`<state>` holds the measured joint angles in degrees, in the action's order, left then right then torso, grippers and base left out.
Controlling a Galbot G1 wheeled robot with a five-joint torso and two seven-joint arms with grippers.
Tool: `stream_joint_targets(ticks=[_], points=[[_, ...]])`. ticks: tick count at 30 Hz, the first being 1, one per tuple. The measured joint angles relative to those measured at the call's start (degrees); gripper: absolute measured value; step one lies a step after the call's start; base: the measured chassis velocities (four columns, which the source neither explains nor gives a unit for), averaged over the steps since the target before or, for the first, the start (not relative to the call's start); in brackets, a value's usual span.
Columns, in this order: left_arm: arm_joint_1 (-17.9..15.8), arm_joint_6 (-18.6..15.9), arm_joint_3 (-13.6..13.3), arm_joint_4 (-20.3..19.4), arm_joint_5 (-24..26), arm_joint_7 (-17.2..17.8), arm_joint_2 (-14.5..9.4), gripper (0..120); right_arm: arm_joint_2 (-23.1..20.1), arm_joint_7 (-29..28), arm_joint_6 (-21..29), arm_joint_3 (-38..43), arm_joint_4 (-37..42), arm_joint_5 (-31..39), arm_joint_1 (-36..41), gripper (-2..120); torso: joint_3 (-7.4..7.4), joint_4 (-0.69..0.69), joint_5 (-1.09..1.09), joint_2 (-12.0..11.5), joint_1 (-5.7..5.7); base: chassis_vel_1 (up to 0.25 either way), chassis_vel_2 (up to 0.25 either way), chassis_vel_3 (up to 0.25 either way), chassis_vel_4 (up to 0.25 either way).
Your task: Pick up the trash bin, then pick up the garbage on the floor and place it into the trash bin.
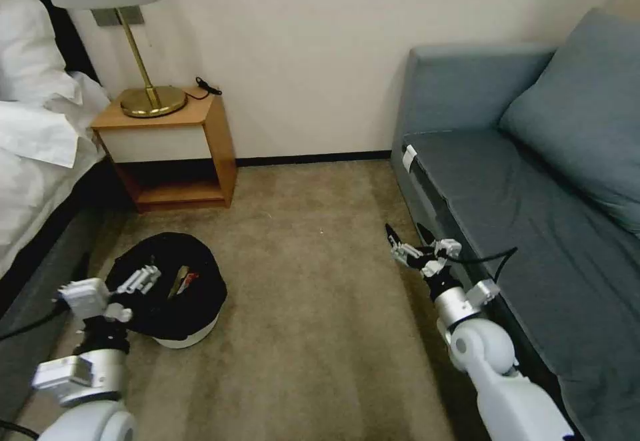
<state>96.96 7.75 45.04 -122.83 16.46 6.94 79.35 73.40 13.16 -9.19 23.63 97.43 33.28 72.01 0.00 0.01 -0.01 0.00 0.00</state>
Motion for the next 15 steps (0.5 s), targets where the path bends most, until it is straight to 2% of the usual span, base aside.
stream_joint_targets(ticks=[4,8,15], points=[[-2.6,-0.6,-3.2,4.9,-0.6,-0.6,2.0,100,0.7,-0.5,-1.8,-0.1,0.8,-1.9,2.1,100,0.00,-0.01,0.00,0.0,0.00,0.000,0.000,0.000,0.000],[-3.9,-0.7,-4.5,7.3,-0.8,-0.6,3.3,100,0.8,-0.4,-3.1,0.5,0.5,-3.1,2.9,100,0.00,-0.01,0.00,0.0,0.00,0.000,0.000,0.000,0.000],[-4.4,-0.8,-4.9,8.1,-1.2,-0.7,3.9,100,0.4,-0.1,-3.7,0.9,0.5,-3.1,3.4,100,0.01,-0.01,0.01,0.0,0.00,0.000,0.000,0.000,0.000]])
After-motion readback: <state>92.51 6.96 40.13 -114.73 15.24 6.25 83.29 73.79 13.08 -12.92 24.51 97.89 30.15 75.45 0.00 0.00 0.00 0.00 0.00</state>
